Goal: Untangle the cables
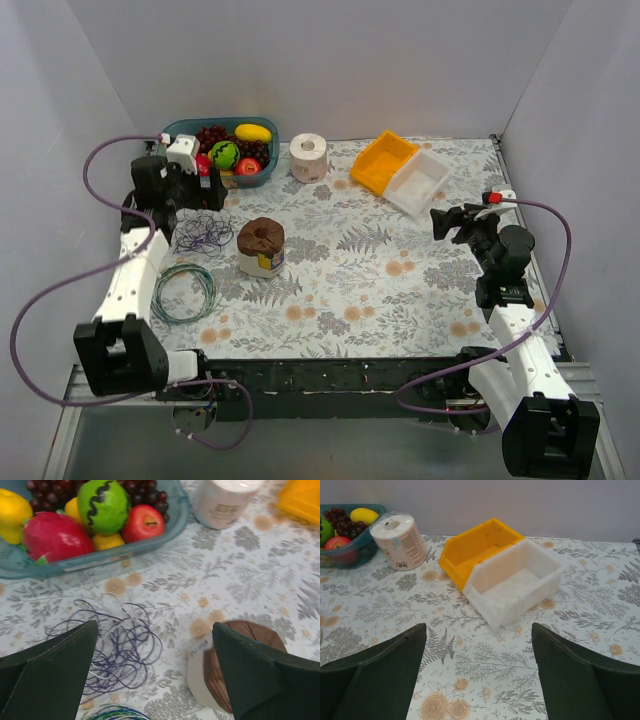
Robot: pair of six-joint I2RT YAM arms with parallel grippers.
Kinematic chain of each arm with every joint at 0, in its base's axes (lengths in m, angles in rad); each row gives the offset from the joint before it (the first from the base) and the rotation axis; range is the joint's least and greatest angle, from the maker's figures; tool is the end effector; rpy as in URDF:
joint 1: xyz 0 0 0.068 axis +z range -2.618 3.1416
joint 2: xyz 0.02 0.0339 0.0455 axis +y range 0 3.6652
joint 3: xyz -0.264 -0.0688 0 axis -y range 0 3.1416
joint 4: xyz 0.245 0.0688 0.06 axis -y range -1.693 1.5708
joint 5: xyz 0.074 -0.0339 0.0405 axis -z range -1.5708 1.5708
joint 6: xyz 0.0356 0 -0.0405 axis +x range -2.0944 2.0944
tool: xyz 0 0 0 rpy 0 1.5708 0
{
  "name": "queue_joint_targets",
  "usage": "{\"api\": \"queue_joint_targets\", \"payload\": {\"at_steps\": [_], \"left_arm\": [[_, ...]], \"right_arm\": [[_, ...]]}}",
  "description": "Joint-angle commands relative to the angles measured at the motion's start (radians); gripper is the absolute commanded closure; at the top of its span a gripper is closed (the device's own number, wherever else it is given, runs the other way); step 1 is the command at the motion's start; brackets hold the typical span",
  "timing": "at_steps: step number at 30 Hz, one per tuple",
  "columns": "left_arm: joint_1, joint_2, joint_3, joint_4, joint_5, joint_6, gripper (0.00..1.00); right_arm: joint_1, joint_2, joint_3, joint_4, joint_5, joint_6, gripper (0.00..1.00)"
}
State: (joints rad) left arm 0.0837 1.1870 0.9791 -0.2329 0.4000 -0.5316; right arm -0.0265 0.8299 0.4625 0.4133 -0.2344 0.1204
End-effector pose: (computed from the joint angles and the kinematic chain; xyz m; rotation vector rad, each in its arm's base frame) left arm 0.2701 0.0087 0.3209 -0.3651 2.0082 -0.6852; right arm 0.2007 0.0030 0.2813 -0.0753 1.5297 0.2535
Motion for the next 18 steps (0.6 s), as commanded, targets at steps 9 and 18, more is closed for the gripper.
{"api": "queue_joint_targets", "payload": {"at_steps": [9,18], "left_arm": [[0.013,0.499,0.336,-0.329,-0.426,-0.031,0.02],[0.013,0.709,0.236,-0.158,-0.477,-0.022,0.02]], "right_arm": [[0.002,-0.028,0.018,0.039,-0.129,0.021,0.08],[0.004,0.005,0.045,0.007,-0.129,0.024,0.08]]}}
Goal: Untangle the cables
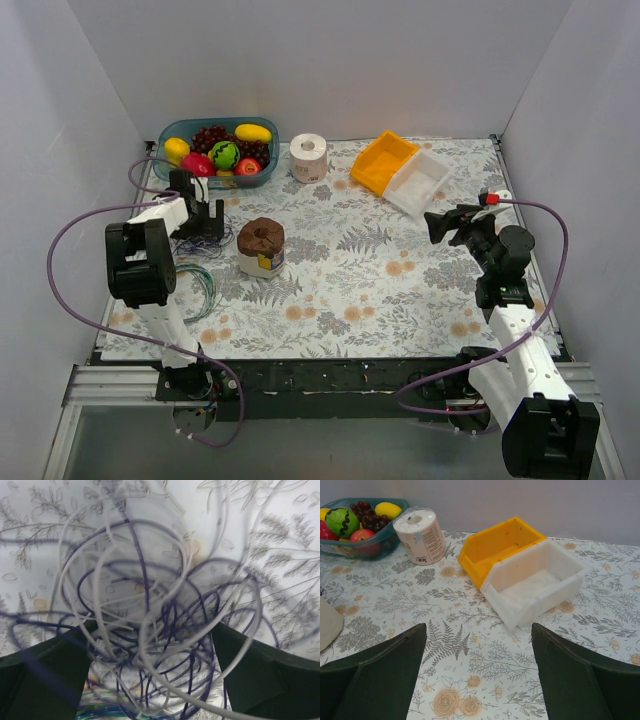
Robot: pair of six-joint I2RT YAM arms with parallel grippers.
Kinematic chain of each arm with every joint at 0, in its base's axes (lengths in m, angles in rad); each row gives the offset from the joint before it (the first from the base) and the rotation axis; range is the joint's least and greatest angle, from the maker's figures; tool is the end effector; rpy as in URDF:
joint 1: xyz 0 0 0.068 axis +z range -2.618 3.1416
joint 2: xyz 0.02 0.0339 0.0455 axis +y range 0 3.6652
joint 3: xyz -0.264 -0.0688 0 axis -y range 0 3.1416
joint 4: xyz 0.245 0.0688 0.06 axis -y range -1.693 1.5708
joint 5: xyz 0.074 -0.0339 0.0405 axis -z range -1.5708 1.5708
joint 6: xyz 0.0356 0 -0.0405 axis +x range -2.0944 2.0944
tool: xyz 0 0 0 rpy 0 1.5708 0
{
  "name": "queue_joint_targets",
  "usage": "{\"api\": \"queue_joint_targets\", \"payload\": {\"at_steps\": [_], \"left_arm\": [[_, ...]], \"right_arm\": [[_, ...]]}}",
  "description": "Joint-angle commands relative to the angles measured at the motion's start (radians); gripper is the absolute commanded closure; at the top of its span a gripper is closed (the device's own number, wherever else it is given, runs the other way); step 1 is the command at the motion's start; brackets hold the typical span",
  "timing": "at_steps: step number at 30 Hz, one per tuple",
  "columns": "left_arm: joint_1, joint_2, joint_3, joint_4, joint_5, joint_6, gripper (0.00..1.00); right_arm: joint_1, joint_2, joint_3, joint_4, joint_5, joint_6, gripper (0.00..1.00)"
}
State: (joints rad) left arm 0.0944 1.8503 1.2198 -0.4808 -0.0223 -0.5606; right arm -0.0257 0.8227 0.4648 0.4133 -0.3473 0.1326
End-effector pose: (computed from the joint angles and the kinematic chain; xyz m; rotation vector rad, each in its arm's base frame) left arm 0.3730 0.0361 0.1731 -0.8710 2.5420 -0.1160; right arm 0.1985 0.0070 0.2833 -0.1590 1.5205 0.3482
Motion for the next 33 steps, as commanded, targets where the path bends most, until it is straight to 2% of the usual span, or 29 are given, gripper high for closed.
{"api": "queue_joint_targets", "payload": {"at_steps": [1,2,3,5,6,7,8,10,14,16,20,27,29,33], "left_arm": [[0.002,0.056,0.004,0.097,-0.054,0.002,0.04],[0.002,0.066,0.01,0.108,-0.05,-0.007,0.07],[0.002,0.072,0.014,0.11,-0.025,-0.012,0.22],[0.002,0.064,0.012,0.111,0.014,-0.021,0.38],[0.002,0.046,0.012,0.113,0.063,-0.022,0.72],[0.002,0.03,0.012,0.116,0.079,-0.027,0.92],[0.002,0.012,0.003,0.14,0.091,-0.033,0.97],[-0.002,-0.057,-0.002,0.166,0.153,-0.032,1.0],[-0.048,-0.152,0.036,0.197,0.206,0.005,1.0],[-0.081,-0.171,0.111,0.177,0.24,0.016,1.0],[-0.176,-0.154,0.318,0.009,0.349,0.016,1.0],[-0.388,-0.143,0.575,-0.143,0.579,0.087,1.0],[-0.447,-0.134,0.639,-0.175,0.599,0.106,1.0],[-0.635,-0.103,0.698,-0.197,0.607,0.146,1.0]], "right_arm": [[0.004,0.013,0.049,0.001,-0.016,0.013,0.08],[0.004,0.015,0.051,-0.001,-0.015,0.013,0.08],[0.004,0.015,0.054,-0.004,-0.015,0.013,0.08],[0.004,0.015,0.063,-0.017,-0.012,0.015,0.09],[0.004,0.013,0.066,-0.025,-0.009,0.013,0.08],[0.004,0.013,0.067,-0.03,-0.007,0.013,0.09],[0.004,0.013,0.072,-0.039,-0.004,0.01,0.09],[0.004,0.015,0.077,-0.042,-0.005,0.009,0.09],[0.004,0.03,0.098,-0.054,-0.019,0.027,0.09],[0.004,0.035,0.12,-0.06,-0.03,0.038,0.09],[0.004,0.038,0.161,-0.085,-0.08,0.048,0.1],[0.004,0.033,0.288,-0.188,-0.235,0.033,0.09],[0.004,0.041,0.349,-0.227,-0.309,0.041,0.08],[0.004,0.055,0.461,-0.344,-0.354,0.025,0.06]]}}
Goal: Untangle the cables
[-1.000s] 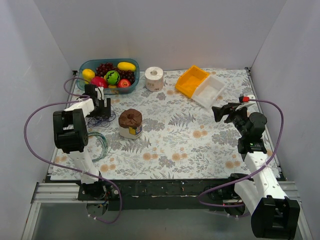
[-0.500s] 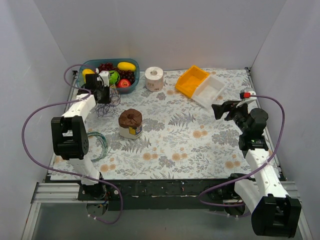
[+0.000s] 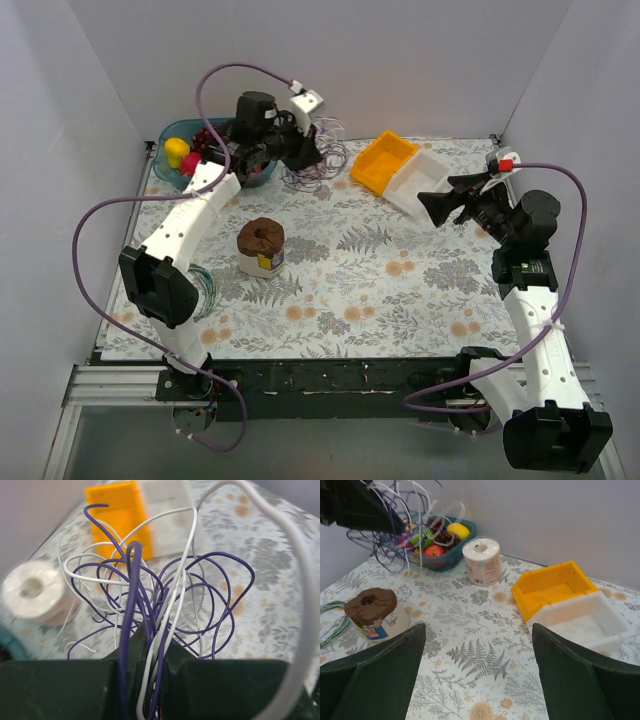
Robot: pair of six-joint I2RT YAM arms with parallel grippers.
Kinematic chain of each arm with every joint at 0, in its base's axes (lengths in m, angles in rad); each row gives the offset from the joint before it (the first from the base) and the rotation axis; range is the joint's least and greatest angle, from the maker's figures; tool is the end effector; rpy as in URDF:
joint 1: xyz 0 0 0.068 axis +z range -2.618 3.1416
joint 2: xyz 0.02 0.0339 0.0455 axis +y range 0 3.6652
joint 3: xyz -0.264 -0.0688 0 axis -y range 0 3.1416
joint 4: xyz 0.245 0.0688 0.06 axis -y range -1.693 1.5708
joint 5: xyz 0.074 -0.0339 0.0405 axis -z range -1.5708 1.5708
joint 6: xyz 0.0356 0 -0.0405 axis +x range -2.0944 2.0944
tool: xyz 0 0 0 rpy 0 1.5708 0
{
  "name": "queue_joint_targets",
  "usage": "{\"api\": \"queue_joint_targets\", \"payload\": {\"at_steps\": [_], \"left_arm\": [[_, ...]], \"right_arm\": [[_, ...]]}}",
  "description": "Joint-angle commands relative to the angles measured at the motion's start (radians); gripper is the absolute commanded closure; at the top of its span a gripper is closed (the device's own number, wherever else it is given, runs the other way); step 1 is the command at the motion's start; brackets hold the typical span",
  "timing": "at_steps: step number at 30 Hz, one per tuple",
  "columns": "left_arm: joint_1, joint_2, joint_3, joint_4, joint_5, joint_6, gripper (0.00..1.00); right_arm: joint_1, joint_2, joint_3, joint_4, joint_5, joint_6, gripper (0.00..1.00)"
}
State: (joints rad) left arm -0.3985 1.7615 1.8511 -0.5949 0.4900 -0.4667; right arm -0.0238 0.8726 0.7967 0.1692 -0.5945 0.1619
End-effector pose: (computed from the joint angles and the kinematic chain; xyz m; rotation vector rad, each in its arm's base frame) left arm 0.3630 -0.1710 0.4034 0.2440 2.1642 -1.0217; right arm 0.2026 0.0151 0.3666 -0.3484 1.4775 0.5487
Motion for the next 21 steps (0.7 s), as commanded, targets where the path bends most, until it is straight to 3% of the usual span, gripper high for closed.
{"api": "queue_joint_targets", "payload": {"at_steps": [1,5,14,16,17,18,20,21], "left_arm": [[-0.166,-0.004,0.075,-0.085,0.125,0.046,1.0],[-0.221,0.029,0.115,-0.109,0.18,0.016,1.0],[-0.226,-0.02,-0.256,-0.046,0.05,0.115,0.99],[-0.246,-0.005,-0.288,-0.058,0.038,0.164,0.82],[-0.256,0.003,-0.288,-0.063,0.03,0.196,0.66],[-0.269,0.016,-0.285,-0.066,0.032,0.206,0.44],[-0.27,0.019,-0.27,-0.066,0.044,0.209,0.27],[-0.27,0.018,-0.268,-0.069,0.051,0.209,0.12]], "right_arm": [[0.001,0.006,0.148,-0.121,-0.11,-0.007,0.06],[0.001,-0.004,0.222,-0.197,-0.163,-0.036,0.06],[0.002,0.025,0.197,-0.267,-0.414,-0.133,0.09],[0.004,0.045,0.179,-0.235,-0.483,-0.092,0.1],[0.008,0.066,0.159,-0.184,-0.526,-0.069,0.1],[0.015,0.074,0.153,-0.178,-0.527,-0.046,0.11],[0.057,0.089,0.141,-0.16,-0.486,-0.062,0.11],[0.083,0.092,0.141,-0.168,-0.463,-0.083,0.11]]}}
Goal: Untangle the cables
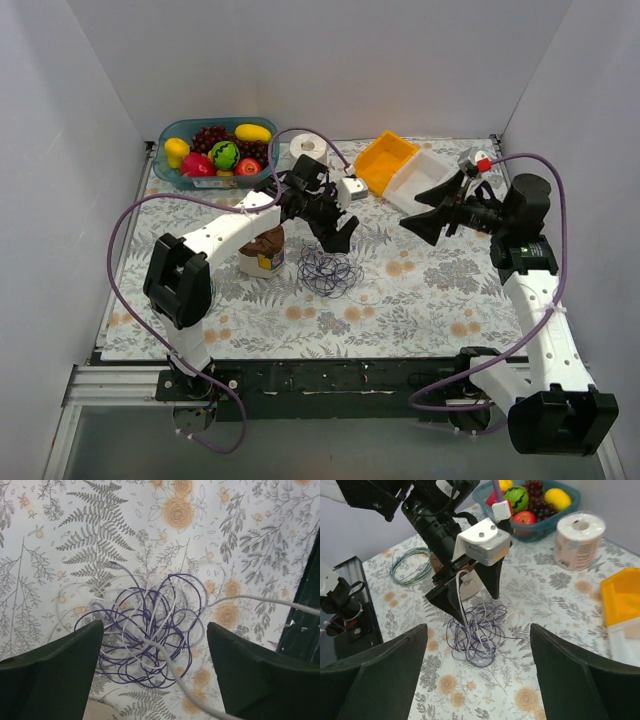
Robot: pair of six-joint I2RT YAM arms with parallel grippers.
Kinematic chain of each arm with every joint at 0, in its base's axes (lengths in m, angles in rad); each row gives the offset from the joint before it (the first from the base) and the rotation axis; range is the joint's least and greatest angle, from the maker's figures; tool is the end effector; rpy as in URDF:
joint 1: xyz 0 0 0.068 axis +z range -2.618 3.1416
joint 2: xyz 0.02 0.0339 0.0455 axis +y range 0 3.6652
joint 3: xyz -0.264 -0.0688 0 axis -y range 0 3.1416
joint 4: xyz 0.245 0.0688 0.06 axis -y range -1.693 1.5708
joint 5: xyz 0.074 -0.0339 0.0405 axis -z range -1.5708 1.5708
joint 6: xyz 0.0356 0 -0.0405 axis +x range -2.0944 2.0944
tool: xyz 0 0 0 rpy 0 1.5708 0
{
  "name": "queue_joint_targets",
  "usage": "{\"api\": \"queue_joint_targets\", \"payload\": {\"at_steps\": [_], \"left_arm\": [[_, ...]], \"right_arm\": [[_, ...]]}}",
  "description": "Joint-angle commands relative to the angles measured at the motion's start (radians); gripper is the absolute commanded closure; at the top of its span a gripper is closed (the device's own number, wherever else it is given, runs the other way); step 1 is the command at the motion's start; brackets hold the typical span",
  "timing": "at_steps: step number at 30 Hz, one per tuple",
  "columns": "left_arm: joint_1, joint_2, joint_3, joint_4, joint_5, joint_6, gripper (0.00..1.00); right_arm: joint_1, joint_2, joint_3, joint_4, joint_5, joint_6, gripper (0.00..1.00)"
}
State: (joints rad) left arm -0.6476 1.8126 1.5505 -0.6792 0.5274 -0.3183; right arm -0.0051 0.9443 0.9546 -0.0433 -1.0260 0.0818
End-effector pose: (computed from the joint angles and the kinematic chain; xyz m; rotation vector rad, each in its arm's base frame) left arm 0.3059 -0.2538 0.2796 0.6611 2.5643 -1.0296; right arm 0.2021 0.0294 0.3868 -0.7298 1.4896 0.8739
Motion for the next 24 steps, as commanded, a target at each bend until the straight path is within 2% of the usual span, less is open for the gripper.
{"api": "queue_joint_targets", "payload": {"at_steps": [1,5,10,13,14,15,18,21,24], "left_arm": [[-0.021,-0.045,0.036,0.006,0.011,0.062,0.09],[-0.017,-0.093,0.027,-0.049,-0.021,0.079,0.02],[0.026,-0.168,-0.033,-0.124,-0.055,0.102,0.02],[0.078,-0.213,-0.046,-0.134,-0.067,0.056,0.02],[0.097,-0.222,-0.043,-0.132,-0.07,0.033,0.02],[0.133,-0.236,-0.043,-0.128,-0.079,0.006,0.02],[0.167,-0.269,-0.072,-0.117,-0.147,-0.096,0.02],[0.166,-0.311,-0.159,-0.099,-0.113,-0.14,0.02],[0.167,-0.343,-0.202,-0.089,-0.093,-0.2,0.02]], "right_arm": [[0.08,0.025,-0.016,0.004,-0.008,-0.023,0.1],[0.152,0.056,-0.042,-0.049,0.119,-0.079,0.1],[0.194,0.148,-0.082,-0.023,0.138,-0.067,0.12],[0.226,0.216,-0.079,-0.065,0.295,-0.079,0.12],[0.232,0.243,-0.076,-0.07,0.41,-0.079,0.14],[0.235,0.273,-0.07,-0.073,0.435,-0.073,0.17],[0.249,0.399,-0.022,-0.061,0.477,-0.057,0.24],[0.289,0.525,0.022,0.025,0.478,-0.068,0.24],[0.344,0.667,0.11,0.005,0.46,-0.114,0.21]]}}
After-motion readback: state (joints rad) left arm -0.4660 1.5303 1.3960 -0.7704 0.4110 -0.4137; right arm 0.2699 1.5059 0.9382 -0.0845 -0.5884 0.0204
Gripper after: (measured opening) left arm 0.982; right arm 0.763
